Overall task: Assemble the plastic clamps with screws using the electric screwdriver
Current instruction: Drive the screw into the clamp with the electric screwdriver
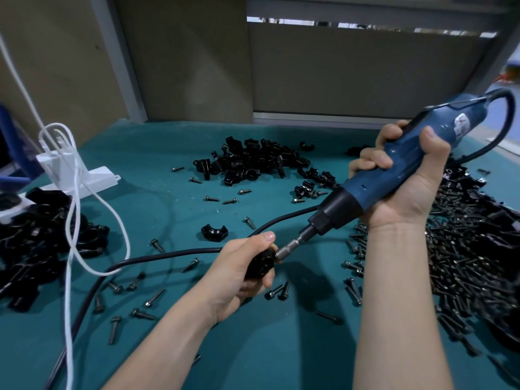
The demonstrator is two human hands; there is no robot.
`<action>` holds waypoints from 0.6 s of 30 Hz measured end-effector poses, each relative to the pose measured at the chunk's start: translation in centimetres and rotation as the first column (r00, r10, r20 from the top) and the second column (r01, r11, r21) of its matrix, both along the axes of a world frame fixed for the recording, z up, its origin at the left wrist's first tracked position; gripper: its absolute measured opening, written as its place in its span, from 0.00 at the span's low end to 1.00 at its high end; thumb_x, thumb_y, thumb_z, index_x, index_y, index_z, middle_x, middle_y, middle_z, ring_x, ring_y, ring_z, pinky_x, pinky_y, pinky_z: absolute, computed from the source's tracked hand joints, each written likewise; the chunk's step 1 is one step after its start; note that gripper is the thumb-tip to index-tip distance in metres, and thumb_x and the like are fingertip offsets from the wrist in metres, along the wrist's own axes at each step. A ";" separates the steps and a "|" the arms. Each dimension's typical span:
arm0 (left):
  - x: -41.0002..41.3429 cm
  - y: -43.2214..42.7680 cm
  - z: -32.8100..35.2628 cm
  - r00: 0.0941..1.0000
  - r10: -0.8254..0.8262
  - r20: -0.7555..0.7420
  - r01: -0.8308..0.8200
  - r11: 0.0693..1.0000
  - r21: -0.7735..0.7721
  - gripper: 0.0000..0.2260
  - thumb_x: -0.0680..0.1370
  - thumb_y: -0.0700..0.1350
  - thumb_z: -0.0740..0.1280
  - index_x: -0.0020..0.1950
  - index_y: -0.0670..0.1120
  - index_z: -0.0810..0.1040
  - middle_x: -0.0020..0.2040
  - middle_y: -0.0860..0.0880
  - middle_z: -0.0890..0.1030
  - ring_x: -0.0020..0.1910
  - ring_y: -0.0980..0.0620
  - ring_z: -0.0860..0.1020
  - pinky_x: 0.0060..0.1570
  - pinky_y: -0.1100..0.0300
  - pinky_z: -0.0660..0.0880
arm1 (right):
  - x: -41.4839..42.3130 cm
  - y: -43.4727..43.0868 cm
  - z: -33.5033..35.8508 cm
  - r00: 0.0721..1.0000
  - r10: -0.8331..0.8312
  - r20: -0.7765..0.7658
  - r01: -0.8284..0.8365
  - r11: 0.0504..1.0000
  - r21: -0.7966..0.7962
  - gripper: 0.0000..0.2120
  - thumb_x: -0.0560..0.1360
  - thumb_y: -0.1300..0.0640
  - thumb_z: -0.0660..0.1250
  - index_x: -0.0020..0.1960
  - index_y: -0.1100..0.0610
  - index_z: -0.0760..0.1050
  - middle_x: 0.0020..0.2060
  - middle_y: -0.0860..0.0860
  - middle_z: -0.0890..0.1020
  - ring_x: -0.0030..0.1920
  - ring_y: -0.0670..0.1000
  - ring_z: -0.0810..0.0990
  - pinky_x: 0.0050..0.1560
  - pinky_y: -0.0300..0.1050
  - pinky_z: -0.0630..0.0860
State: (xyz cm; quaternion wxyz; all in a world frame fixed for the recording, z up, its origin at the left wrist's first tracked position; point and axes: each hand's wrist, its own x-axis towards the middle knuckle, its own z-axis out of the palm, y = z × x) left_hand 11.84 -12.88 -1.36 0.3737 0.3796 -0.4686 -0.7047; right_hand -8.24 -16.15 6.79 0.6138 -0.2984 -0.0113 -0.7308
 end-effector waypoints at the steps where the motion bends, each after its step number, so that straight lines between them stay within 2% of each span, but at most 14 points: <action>1: 0.0 0.0 0.0 1.000 -0.003 -0.001 0.003 1.000 -0.001 0.19 0.66 0.58 0.67 0.40 0.42 0.73 0.23 0.47 0.73 0.17 0.56 0.59 0.17 0.69 0.55 | 0.0 0.0 0.0 1.000 0.002 -0.003 -0.002 1.000 0.002 0.24 0.55 0.57 0.82 0.45 0.55 0.73 0.37 0.47 0.77 0.24 0.45 0.73 0.28 0.38 0.73; 6: 0.0 0.0 -0.2 1.000 0.003 -0.013 -0.003 1.000 0.000 0.17 0.69 0.57 0.70 0.39 0.43 0.73 0.23 0.46 0.73 0.17 0.56 0.58 0.17 0.68 0.56 | 0.1 0.0 0.1 1.000 -0.005 -0.014 0.005 1.000 0.027 0.25 0.54 0.57 0.82 0.46 0.55 0.72 0.37 0.47 0.77 0.24 0.45 0.72 0.28 0.38 0.73; 18: 0.1 0.0 -0.5 0.999 0.031 -0.023 -0.032 0.999 -0.019 0.14 0.65 0.59 0.67 0.32 0.49 0.76 0.22 0.46 0.72 0.18 0.54 0.59 0.17 0.68 0.56 | 0.7 -0.1 0.3 0.999 0.005 -0.037 -0.004 1.000 0.022 0.26 0.54 0.57 0.82 0.46 0.55 0.72 0.37 0.47 0.77 0.24 0.45 0.72 0.28 0.38 0.72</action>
